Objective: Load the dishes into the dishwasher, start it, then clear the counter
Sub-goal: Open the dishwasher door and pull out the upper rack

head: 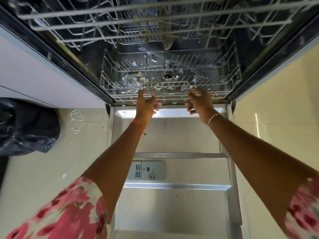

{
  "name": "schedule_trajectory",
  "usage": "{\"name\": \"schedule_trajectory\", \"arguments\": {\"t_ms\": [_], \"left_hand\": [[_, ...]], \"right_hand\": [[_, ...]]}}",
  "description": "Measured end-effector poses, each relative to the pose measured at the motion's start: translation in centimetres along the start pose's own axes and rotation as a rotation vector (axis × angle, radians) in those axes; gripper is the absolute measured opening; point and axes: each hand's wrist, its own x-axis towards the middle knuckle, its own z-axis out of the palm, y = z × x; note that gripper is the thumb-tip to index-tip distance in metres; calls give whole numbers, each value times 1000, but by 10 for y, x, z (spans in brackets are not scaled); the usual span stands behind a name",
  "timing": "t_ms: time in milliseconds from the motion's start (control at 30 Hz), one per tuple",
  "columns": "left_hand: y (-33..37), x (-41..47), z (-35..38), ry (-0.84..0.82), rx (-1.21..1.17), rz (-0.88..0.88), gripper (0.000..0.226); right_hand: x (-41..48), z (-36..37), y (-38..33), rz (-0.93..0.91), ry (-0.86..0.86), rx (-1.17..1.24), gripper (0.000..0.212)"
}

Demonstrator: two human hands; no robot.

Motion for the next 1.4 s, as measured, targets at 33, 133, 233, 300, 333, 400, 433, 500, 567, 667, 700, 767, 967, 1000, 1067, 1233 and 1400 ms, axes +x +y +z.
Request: {"name": "schedule_trajectory", "arguments": {"t_ms": [33, 133, 233, 300, 333, 400, 433, 500, 567, 667, 700, 767, 967, 1000, 1067, 1233, 1400], "left_hand": [[2, 7, 2, 2, 12, -5, 39], [9, 24, 5, -17, 64, -38, 37], [12, 36, 4, -5, 149, -82, 20], [8, 34, 5, -1, 143, -102, 24], [4, 29, 4, -5, 138, -99, 23], [-7, 16, 2, 9, 112, -69, 22], [-14, 8, 0, 25, 78, -49, 19], [-30, -10, -2, 57, 6, -37, 10], [-45, -32, -5, 115, -28, -57, 9], [-73, -69, -11, 201, -14, -44, 12], [-81, -83, -15, 211, -8, -50, 14], [-100, -112, -23, 216, 1, -84, 16], [-139, -197, -55, 164, 169, -129, 17], [-146, -210, -60, 149, 203, -154, 16], [-159, -233, -70, 113, 243, -209, 16], [-179, -288, -87, 24, 328, -261, 18], [-196, -326, -100, -14, 368, -301, 16]], "right_hand": [[8, 4, -2, 1, -6, -10, 17], [23, 17, -5, 28, -42, -41, 9], [31, 24, 1, 19, -25, -67, 11], [31, 21, 8, -8, -14, -96, 13], [29, 19, 13, -17, -9, -106, 14], [23, 16, 25, -8, 10, -87, 15], [18, 15, 31, -1, 24, -69, 19], [3, 12, 47, -34, 55, -114, 28], [-20, 8, 62, -84, 64, -218, 31], [-63, -1, 86, -112, 52, -243, 20], [-79, -4, 92, -131, 41, -272, 15], [-112, -9, 106, -173, 2, -381, 15], [-190, -34, 147, -121, -134, -566, 17], [-203, -38, 152, -97, -161, -595, 17], [-227, -43, 166, -59, -204, -660, 17], [-279, -54, 197, 35, -290, -757, 18], [-313, -58, 214, 41, -404, -887, 20]]}}
